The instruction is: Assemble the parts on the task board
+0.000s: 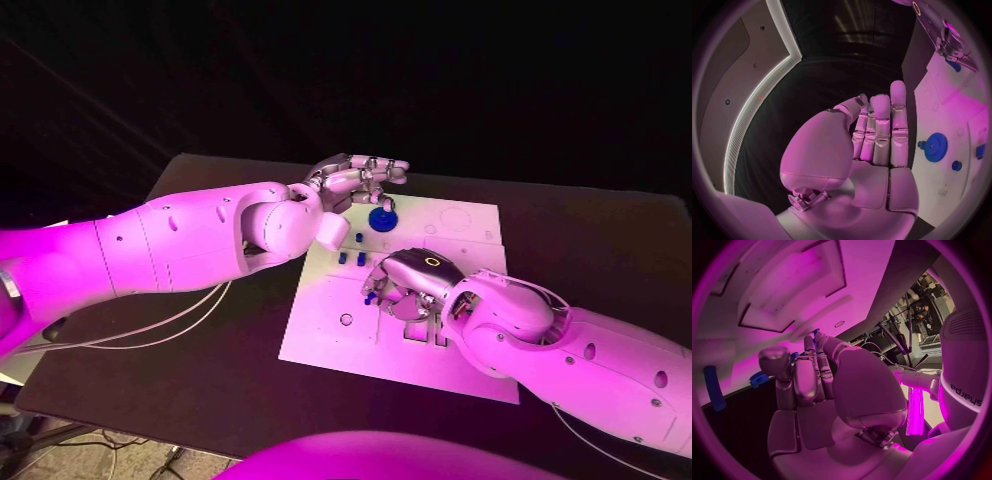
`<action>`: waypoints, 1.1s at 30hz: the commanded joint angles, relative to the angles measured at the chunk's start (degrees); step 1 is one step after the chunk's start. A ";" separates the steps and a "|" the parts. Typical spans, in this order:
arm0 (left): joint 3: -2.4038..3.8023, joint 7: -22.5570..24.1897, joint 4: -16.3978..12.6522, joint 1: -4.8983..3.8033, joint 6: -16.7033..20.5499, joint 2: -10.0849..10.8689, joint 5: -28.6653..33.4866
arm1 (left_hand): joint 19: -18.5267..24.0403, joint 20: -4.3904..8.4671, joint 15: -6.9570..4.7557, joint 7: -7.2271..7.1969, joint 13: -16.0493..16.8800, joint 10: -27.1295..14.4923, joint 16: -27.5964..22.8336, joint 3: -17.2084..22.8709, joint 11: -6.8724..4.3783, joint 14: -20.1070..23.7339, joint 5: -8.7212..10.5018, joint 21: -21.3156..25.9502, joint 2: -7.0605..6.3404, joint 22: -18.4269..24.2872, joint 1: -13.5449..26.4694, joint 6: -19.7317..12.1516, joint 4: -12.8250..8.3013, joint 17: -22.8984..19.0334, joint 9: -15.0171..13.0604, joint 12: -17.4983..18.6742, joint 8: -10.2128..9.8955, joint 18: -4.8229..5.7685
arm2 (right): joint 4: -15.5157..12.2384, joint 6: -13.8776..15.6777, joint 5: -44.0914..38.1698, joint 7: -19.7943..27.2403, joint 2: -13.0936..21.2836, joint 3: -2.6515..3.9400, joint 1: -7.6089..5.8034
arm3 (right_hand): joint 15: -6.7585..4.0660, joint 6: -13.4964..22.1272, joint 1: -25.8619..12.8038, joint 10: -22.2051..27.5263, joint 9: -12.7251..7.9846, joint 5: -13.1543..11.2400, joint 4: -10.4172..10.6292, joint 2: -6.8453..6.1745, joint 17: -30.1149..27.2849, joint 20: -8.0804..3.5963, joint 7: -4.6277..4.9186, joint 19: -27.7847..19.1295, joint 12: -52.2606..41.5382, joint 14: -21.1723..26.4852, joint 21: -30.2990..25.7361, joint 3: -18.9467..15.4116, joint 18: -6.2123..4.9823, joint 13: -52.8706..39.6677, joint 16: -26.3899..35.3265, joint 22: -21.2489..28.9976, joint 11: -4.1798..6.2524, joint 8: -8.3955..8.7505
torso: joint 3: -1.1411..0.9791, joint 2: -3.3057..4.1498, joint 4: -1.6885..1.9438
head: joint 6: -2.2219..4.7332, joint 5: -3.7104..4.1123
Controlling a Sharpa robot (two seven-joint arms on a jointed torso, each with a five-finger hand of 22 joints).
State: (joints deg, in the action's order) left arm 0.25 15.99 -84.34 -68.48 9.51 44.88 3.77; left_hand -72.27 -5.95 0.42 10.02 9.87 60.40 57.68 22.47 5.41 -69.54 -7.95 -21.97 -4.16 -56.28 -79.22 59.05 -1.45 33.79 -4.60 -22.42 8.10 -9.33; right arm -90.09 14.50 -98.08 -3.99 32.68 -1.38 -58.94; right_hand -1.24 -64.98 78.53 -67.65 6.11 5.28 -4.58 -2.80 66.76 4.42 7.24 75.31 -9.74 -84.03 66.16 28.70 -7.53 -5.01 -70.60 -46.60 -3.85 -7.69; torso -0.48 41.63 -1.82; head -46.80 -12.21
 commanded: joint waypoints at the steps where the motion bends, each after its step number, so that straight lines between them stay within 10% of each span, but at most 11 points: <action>1: 0.03 0.41 -0.12 -0.02 -0.67 -0.07 0.21 | -0.31 -0.10 0.17 -0.06 0.08 -0.41 0.24 -0.28 0.02 -0.15 -0.06 0.32 -0.07 0.05 0.31 -0.25 -0.06 -0.05 0.09 -0.35 0.38 -0.95 | 0.15 -3.22 -2.78 -1.64 -0.19 -0.27 0.26 | -0.05 -0.09 0.47 -0.46 0.08 0.30 0.04 0.22 0.02 0.00 0.39 0.21 -0.22 -2.10 0.23 0.40 -0.10 -0.03 -0.34 -0.09 0.20 -0.12 | 0.03 0.00 -0.03 | -0.16 -0.03; 18: 0.04 -0.15 -0.19 -0.03 -0.91 0.01 0.21 | -0.30 -0.11 0.19 -0.06 0.08 -0.48 0.19 -0.30 0.03 -0.09 -0.04 0.34 -0.08 0.07 0.33 -0.31 -0.07 -0.18 0.09 -0.40 0.41 -0.95 | 0.21 -2.60 -3.02 -2.89 -0.47 -0.43 0.27 | 0.73 2.29 -1.97 3.10 -0.26 -0.15 -0.66 -3.09 0.10 0.75 0.66 -0.45 2.01 -2.02 -0.02 -1.84 -0.16 1.06 -0.58 0.58 -0.77 1.36 | -0.03 -0.02 -0.02 | -0.07 0.09; 33: 0.04 -0.90 0.01 -0.04 -1.75 -0.07 0.08 | -0.24 -0.14 0.20 -0.01 0.09 -0.75 0.06 -0.19 0.06 0.12 -0.09 0.40 0.05 0.11 0.16 -0.55 -0.23 -0.51 0.11 -0.52 0.46 -0.97 | -0.45 -1.06 -2.48 -1.77 -0.25 -0.48 0.27 | 0.85 3.52 -2.55 3.76 -0.51 0.33 -0.72 -3.42 0.06 0.95 0.73 -0.78 1.55 -1.94 -0.19 -2.86 -0.28 1.10 -0.64 0.92 -0.87 2.00 | -0.06 -0.01 -0.07 | -0.08 0.08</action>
State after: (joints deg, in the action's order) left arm 0.26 15.26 -84.32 -68.50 9.27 44.91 3.79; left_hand -72.27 -5.95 0.42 10.02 9.91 59.99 57.68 22.47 5.41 -69.55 -7.95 -21.86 -4.15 -56.22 -79.22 59.05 -1.45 33.35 -4.55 -22.63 8.32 -9.33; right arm -90.52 13.72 -100.37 -5.66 32.41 -1.66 -58.93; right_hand -0.81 -61.76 76.26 -64.24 5.69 5.33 -5.29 -5.83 66.88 5.15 7.97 74.58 -8.09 -84.03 66.15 26.08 -7.53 -3.99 -71.08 -45.74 -4.78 -5.89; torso -0.54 41.64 -1.87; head -46.87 -12.17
